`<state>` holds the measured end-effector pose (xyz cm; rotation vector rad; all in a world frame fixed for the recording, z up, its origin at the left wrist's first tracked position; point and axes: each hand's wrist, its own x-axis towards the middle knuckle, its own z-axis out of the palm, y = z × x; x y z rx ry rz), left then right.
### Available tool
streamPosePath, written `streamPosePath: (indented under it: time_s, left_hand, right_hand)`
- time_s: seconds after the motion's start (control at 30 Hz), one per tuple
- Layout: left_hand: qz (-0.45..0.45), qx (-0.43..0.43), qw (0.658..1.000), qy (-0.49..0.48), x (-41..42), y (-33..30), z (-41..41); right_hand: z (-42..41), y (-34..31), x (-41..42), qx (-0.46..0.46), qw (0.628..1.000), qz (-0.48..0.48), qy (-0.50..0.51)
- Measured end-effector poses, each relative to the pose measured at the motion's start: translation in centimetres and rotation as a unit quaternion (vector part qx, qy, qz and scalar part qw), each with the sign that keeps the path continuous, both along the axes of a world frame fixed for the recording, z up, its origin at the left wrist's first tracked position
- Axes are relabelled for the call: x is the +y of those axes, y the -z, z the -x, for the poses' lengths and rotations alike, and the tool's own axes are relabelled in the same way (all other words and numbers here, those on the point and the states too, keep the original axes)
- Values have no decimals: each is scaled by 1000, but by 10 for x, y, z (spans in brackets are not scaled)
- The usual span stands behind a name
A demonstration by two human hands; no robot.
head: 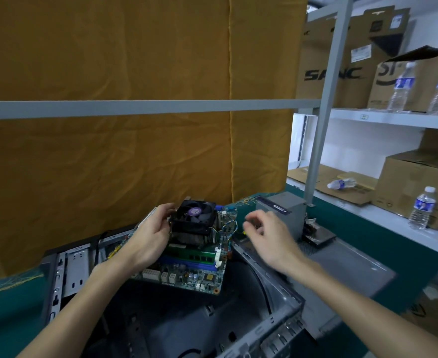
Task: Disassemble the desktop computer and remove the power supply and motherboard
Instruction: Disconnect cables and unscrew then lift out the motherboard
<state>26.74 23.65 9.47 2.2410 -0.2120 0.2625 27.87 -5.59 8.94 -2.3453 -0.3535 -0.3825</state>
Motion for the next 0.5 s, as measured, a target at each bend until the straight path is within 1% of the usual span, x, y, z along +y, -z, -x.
streamPosePath:
  time_s: [0.07,0.1,0.17,0.33,0.43,0.5]
  left_hand:
    - [-36,16,999,-10,6,5,4]
    - [-55,23,998,-15,9,7,5]
    - [-83,33,996,-30,13,11,6]
    - [-79,21,996,-46,19,14,3]
    - [-78,18,996,-40,21,13,4]
    - [-80,19,996,-32,22,14,3]
  right_hand:
    - [20,6,20,118,992,44,-29]
    - [26,8,27,152,985,75,-30]
    - [33,10,34,162,980,118,-20]
    - [39,-1,35,203,975,87,-10]
    - [44,-1,41,187,973,133,4]
    - [43,-1,45,188,971,144,17]
